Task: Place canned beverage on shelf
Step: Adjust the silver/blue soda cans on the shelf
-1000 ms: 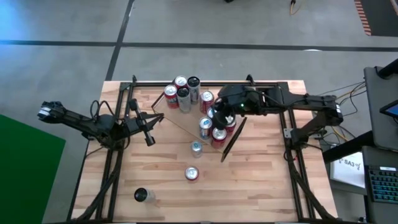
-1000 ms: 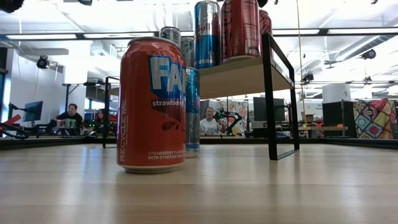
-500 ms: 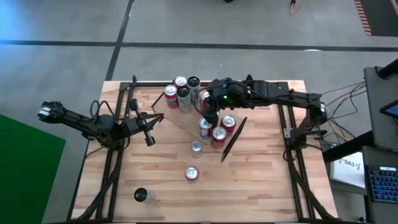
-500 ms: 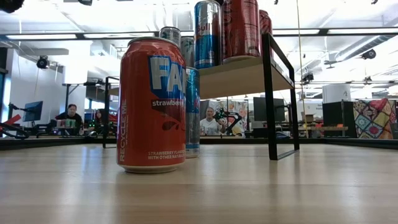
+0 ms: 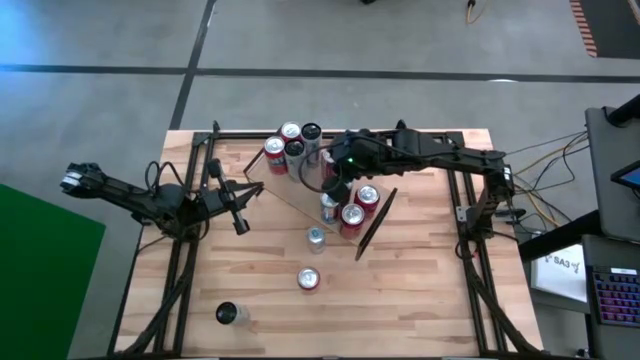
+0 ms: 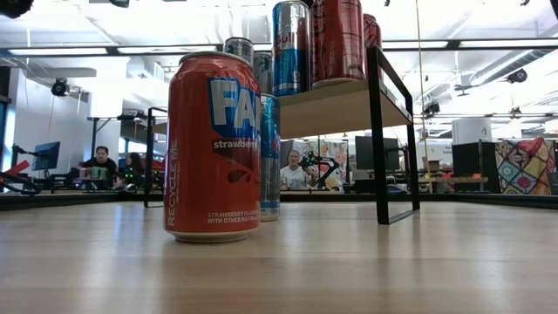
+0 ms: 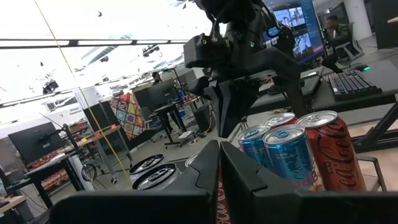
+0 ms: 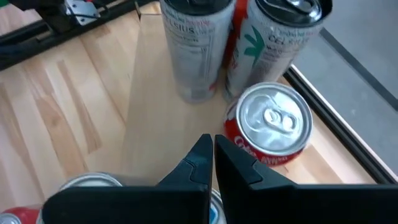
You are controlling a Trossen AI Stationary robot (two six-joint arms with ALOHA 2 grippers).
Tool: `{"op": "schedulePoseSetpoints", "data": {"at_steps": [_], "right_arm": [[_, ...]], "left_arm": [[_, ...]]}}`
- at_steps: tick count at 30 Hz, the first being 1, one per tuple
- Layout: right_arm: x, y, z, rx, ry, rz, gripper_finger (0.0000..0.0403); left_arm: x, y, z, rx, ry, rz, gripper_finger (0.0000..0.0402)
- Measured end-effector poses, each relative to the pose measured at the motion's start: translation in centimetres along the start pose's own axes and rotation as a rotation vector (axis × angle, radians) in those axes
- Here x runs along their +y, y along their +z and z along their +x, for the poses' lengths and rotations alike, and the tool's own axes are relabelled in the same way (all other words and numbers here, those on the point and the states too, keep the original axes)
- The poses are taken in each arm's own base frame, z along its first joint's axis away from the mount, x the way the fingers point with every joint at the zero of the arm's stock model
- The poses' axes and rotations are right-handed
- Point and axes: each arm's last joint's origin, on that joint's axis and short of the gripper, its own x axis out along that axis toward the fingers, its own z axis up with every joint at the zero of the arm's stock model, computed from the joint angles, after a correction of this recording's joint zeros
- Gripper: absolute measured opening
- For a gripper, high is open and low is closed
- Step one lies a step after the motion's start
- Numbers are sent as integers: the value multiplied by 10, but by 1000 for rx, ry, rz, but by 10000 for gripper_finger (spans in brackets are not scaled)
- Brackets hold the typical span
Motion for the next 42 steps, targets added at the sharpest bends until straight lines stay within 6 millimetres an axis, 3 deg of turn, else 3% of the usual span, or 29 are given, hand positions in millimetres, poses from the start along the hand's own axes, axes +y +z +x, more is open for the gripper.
{"op": "schedulePoseSetpoints", "data": {"at_steps": [42], "right_arm": [[4, -9, 6, 75, 28, 8, 9]], "left_arm": [[0, 0, 0, 0, 0, 0, 0]]}}
